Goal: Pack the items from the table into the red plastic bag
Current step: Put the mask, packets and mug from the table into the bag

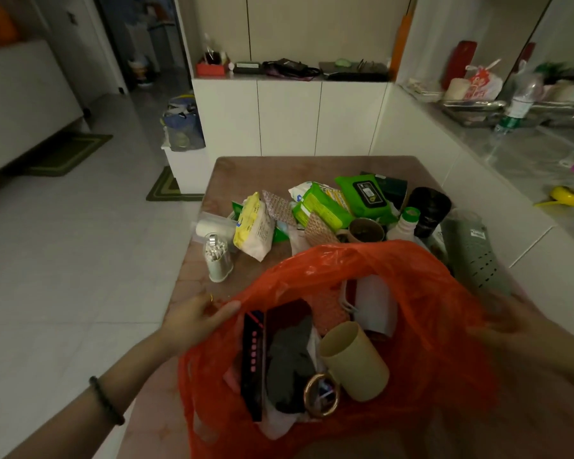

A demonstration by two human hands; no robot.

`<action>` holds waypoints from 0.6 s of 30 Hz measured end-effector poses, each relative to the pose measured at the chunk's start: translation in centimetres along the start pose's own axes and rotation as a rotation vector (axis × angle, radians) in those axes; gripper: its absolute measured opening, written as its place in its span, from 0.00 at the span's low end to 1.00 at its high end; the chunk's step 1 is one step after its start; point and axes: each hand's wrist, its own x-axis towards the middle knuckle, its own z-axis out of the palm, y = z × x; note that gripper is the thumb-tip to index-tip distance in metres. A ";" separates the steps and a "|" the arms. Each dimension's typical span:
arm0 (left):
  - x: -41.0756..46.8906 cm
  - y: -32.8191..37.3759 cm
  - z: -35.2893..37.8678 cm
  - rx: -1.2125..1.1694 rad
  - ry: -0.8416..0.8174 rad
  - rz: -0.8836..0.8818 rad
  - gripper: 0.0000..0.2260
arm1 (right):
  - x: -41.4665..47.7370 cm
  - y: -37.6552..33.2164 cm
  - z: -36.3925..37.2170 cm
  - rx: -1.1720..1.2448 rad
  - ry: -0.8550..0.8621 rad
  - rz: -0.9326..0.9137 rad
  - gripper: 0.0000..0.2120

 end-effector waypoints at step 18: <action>14.1 -5.0 2.5 -0.411 0.304 -0.486 0.29 | 17.1 -23.7 26.0 0.344 -0.519 -0.189 0.27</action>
